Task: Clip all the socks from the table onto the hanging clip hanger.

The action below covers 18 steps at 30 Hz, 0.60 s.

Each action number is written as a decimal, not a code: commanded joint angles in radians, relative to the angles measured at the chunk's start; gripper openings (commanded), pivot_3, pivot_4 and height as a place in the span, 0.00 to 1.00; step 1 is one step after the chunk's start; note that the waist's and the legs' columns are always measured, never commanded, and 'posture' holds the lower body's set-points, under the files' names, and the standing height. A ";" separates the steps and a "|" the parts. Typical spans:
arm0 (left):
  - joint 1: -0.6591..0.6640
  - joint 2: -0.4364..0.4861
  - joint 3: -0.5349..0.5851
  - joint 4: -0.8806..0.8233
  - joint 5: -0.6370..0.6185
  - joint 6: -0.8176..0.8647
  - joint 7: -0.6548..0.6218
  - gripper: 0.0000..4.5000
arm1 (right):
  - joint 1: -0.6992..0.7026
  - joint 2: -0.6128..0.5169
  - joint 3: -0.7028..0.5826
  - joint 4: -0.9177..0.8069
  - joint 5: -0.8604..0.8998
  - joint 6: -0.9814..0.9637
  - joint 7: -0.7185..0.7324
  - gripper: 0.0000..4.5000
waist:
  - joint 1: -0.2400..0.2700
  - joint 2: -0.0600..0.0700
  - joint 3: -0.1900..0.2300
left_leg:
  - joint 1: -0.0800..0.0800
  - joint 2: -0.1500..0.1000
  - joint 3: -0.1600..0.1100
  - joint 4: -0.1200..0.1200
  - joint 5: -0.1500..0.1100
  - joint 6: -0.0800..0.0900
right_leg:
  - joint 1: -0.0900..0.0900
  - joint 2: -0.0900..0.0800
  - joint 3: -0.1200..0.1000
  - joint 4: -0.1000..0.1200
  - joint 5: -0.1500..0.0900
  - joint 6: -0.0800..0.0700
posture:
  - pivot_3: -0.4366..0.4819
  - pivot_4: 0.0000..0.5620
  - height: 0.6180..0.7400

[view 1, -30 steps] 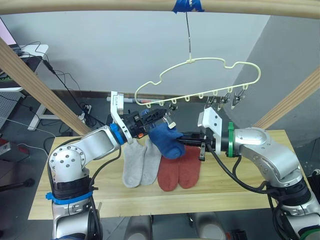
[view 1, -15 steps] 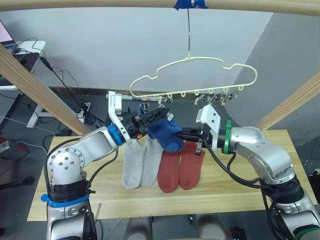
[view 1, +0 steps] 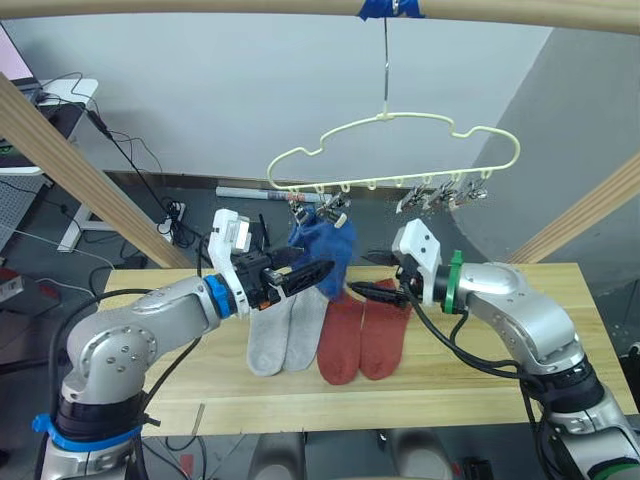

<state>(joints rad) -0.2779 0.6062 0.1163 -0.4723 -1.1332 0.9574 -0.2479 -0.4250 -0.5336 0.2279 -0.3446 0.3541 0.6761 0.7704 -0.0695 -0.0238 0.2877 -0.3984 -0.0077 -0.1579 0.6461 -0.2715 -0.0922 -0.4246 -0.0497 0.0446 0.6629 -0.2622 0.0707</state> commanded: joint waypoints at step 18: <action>0.027 -0.220 -0.293 -0.022 0.777 -0.592 -0.040 0.55 | 0.080 -0.058 -0.223 -0.242 0.145 0.087 -0.089 1.00 | 0.011 0.000 0.000 | 0.001 0.000 0.000 0.001 -0.002 0.004 | 0.002 0.000 0.000 0.000 0.000 0.000 | 0.35 0.47 1.00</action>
<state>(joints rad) -0.2394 0.3951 -0.1617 -0.4934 -0.4072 0.4223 -0.2852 -0.3496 -0.5948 0.0342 -0.5415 0.4763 0.7679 0.6925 -0.0587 -0.0239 0.2876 -0.3978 -0.0077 -0.1576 0.6471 -0.2732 -0.0879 -0.4228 -0.0498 0.0445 0.6630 -0.2619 0.0705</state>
